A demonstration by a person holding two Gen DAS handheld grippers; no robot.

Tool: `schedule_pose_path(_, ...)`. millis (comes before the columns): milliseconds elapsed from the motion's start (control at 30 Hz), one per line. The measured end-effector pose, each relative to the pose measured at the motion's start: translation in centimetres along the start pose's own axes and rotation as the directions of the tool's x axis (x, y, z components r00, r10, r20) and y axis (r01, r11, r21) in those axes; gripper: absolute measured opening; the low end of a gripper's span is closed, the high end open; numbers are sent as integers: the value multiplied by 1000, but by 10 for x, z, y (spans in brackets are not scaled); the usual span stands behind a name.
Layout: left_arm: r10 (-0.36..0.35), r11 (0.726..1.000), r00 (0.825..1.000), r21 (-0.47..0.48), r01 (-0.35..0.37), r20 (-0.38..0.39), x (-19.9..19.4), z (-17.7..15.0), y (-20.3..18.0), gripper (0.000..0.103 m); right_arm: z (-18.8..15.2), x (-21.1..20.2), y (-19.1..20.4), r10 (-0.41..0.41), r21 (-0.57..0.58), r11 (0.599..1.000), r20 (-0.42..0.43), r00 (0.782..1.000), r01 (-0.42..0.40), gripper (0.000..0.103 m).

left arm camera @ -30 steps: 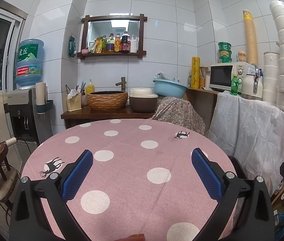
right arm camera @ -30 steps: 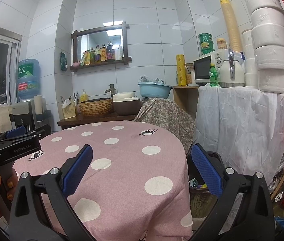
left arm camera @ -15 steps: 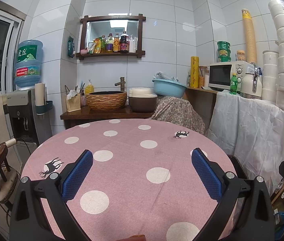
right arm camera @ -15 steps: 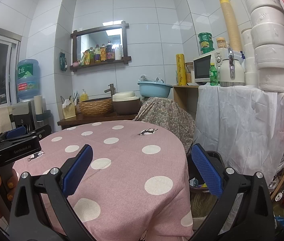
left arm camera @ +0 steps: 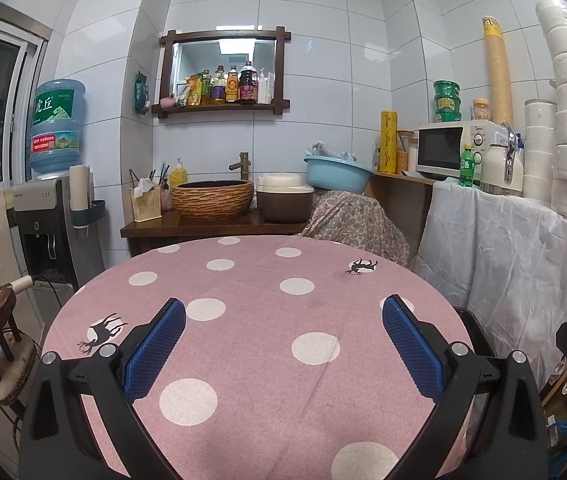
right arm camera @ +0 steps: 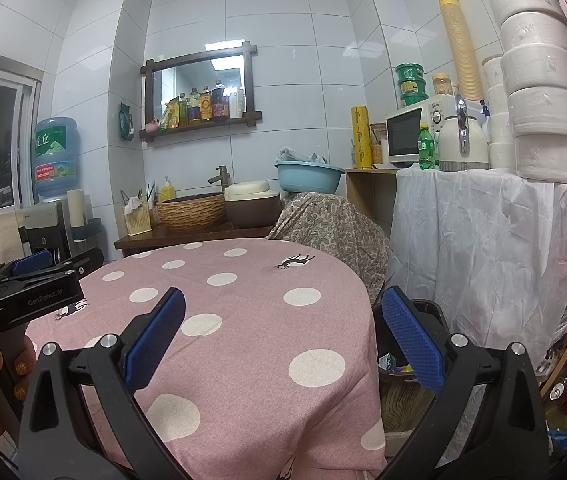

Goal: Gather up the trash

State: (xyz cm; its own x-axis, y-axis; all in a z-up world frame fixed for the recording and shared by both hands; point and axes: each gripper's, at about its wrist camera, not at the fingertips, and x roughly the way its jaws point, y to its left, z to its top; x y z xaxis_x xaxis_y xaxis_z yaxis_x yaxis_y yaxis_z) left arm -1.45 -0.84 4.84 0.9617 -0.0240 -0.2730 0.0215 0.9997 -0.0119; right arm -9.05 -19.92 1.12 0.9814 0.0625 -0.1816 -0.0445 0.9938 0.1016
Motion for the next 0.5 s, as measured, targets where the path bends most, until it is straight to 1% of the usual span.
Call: schedule_pose_path(500,-2,1000,1000,4,2,-6,2,4,2,98,-1,1,1,2,3,1000,-1,1000,-2,97)
